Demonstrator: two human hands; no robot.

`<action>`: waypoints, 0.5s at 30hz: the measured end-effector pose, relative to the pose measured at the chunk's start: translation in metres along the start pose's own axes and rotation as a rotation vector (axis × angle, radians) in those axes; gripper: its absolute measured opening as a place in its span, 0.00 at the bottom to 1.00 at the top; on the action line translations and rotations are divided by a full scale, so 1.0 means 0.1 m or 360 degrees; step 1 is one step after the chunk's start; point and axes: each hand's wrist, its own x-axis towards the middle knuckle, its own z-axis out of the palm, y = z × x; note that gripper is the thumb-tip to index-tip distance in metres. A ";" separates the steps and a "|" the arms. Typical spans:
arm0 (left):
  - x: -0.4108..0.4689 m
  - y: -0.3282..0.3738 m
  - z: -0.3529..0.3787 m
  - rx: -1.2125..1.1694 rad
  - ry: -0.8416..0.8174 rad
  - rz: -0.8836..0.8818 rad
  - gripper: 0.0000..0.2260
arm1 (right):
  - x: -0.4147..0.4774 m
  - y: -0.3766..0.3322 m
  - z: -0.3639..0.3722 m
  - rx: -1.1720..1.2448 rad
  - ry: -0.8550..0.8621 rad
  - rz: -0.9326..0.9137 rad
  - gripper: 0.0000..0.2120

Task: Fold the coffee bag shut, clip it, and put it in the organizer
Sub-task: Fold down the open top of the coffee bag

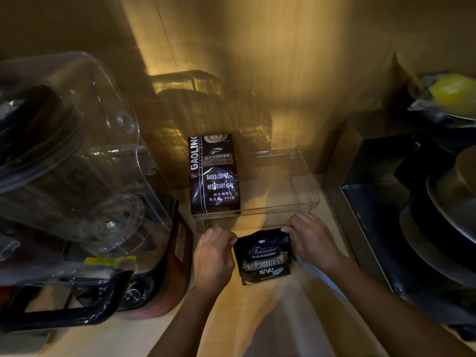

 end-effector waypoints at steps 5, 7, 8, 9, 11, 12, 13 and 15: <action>0.03 0.09 0.05 0.0244 -0.0094 0.0158 0.04 | -0.04 -0.01 0.00 0.0046 -0.0079 -0.0021 0.06; 0.06 0.19 0.11 0.0313 -0.0117 0.0257 0.02 | -0.05 -0.02 0.02 0.0031 -0.0103 -0.0031 0.05; 0.09 0.26 0.15 0.0319 -0.0127 0.0304 0.02 | -0.05 -0.03 0.03 0.0018 -0.0108 -0.0043 0.05; 0.12 0.34 0.19 0.0314 -0.0143 0.0343 0.03 | -0.05 -0.03 0.04 0.0003 -0.0114 -0.0053 0.05; 0.20 0.48 0.27 0.0296 -0.0169 0.0419 0.06 | -0.05 -0.02 0.03 -0.0027 -0.0133 -0.0062 0.06; 0.22 0.54 0.30 0.0291 -0.0178 0.0454 0.06 | -0.06 -0.01 0.02 -0.0042 -0.0137 -0.0061 0.06; 0.24 0.59 0.33 0.0285 -0.0187 0.0481 0.06 | -0.07 0.00 0.01 -0.0054 -0.0137 -0.0052 0.07; 0.25 0.62 0.37 0.0273 -0.0193 0.0542 0.07 | -0.09 0.02 -0.02 -0.0063 -0.0140 -0.0016 0.06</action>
